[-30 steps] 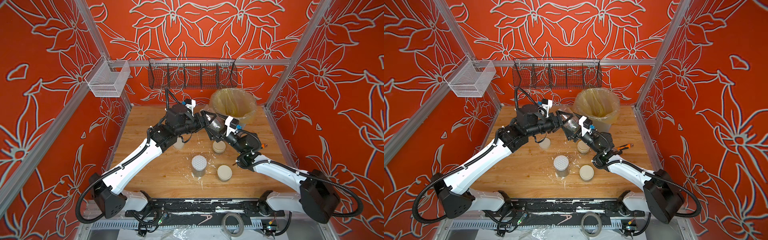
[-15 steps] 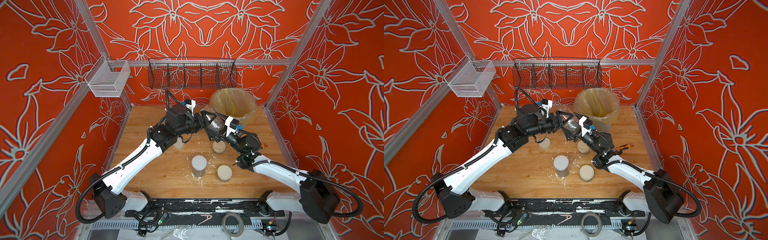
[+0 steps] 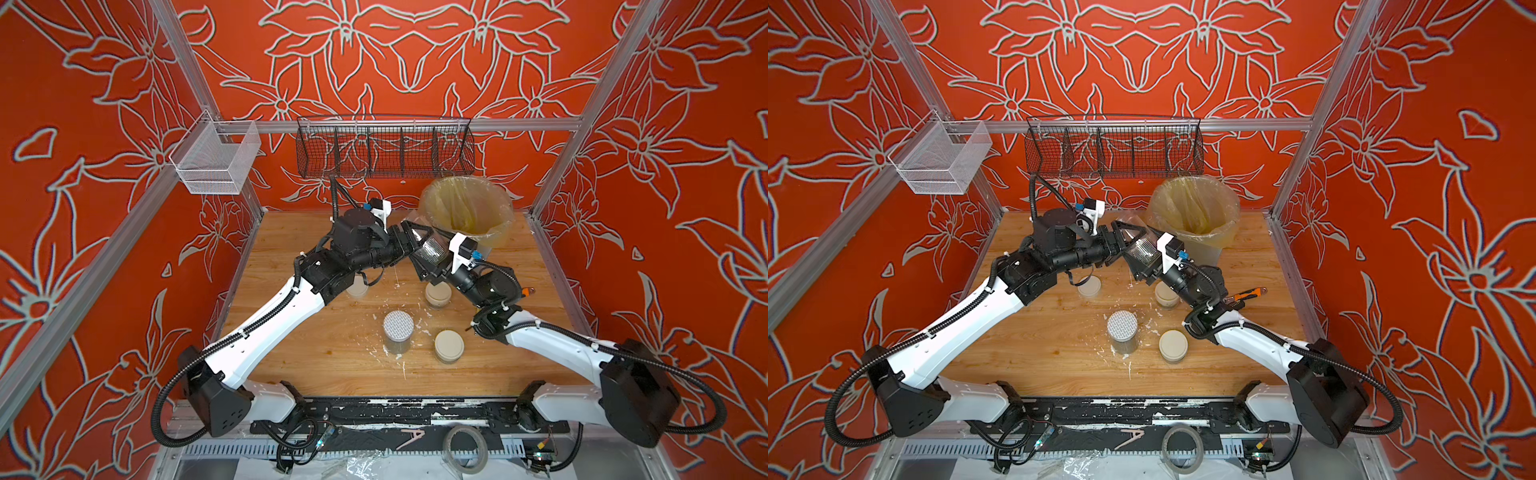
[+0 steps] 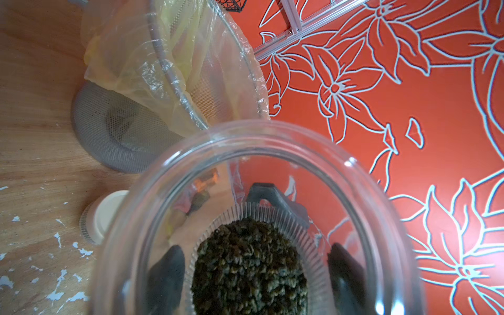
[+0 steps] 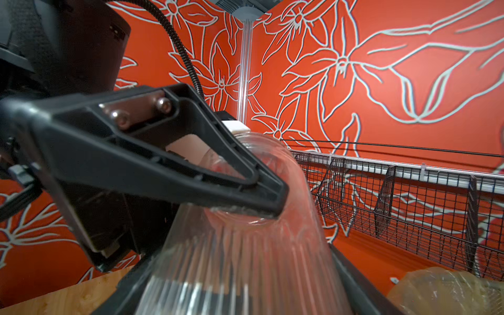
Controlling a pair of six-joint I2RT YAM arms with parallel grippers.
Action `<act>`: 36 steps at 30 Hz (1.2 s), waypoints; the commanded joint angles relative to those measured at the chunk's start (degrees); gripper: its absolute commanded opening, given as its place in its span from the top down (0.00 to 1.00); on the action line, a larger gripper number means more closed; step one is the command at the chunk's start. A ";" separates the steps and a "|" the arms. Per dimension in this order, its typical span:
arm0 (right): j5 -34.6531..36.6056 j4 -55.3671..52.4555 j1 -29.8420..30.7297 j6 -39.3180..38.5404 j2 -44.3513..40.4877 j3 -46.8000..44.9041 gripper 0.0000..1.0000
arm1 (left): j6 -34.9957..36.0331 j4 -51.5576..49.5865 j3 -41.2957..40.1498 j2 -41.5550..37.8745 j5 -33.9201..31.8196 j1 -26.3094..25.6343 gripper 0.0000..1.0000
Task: Empty moldy tea leaves from jars
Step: Adjust the jar, then pour the moldy tea leaves from the jar into the trash bin.
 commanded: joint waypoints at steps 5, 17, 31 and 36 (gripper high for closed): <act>0.33 0.14 -0.01 1.66 -1.97 1.91 0.57 | 2.35 6.85 2.07 -2.15 0.49 -0.51 0.04; 6.73 -2.89 0.03 3.64 -8.34 3.32 0.73 | 5.96 7.46 1.07 -5.16 -2.76 -0.95 0.03; 21.61 -32.62 -2.89 0.66 -11.50 18.63 0.73 | 27.59 -3.03 -1.41 -14.34 -5.61 -2.46 0.03; 23.30 -47.58 -7.71 5.18 -9.14 27.46 0.73 | 36.16 -11.09 -0.33 -15.49 -8.22 -2.44 0.03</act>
